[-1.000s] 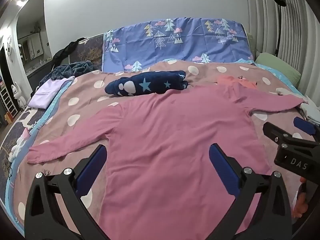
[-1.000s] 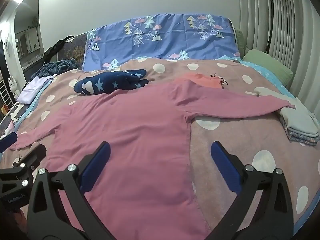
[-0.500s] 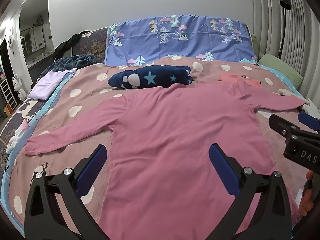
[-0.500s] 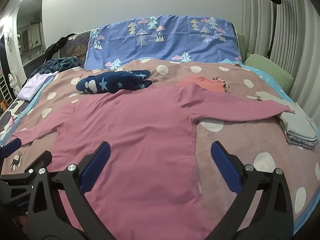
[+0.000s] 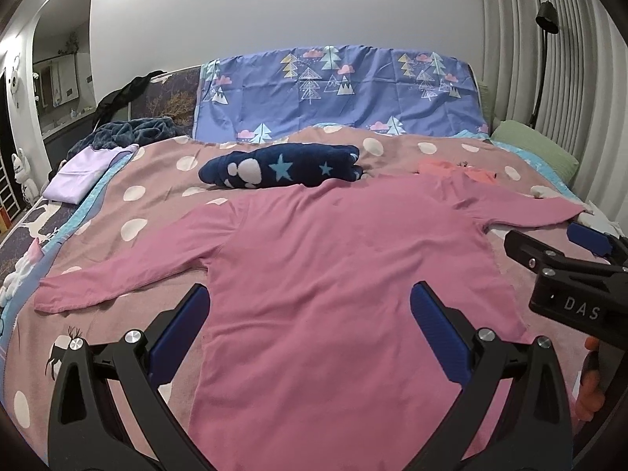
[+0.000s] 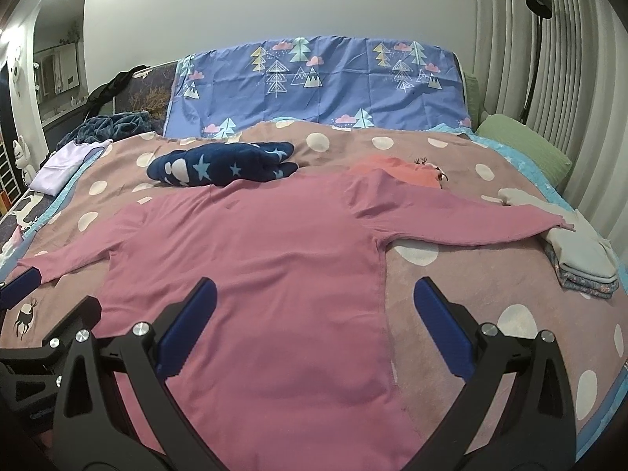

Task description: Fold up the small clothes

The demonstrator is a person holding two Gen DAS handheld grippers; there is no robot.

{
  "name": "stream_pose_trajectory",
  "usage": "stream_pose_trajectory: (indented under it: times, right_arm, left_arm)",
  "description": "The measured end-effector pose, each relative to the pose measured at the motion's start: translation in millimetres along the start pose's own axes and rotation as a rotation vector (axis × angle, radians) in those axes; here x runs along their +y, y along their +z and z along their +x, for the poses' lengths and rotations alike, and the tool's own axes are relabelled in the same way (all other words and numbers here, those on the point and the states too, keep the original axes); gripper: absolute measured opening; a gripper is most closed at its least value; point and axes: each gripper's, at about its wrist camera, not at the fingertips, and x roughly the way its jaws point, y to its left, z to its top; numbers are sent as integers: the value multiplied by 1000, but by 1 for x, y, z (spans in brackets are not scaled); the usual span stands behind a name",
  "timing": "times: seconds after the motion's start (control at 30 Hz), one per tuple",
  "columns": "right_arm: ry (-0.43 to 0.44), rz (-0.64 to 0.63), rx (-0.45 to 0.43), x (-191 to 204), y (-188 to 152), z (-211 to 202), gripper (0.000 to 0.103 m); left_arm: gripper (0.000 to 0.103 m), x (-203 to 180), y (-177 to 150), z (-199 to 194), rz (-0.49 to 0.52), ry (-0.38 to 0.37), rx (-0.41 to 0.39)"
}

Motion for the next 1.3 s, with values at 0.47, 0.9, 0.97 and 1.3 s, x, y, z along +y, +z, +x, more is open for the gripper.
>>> stream_pose_trajectory:
  times: [0.47,0.9,0.97,1.3]
  right_arm:
    - [-18,-8,11,3,-1,4,101]
    - [-44,-22,111,5,-12,24,101]
    - [-46,-24,112,5,-12,24,101]
    - [-50,-26,117,5,-12,25,101]
  left_arm:
    - [102,6,-3,10,-26,1,36]
    - [102,8,-11,19,-24,-17,82]
    - [102,8,-12,21,-30,-22,88]
    - [102,11,-14,25,-40,-48,92]
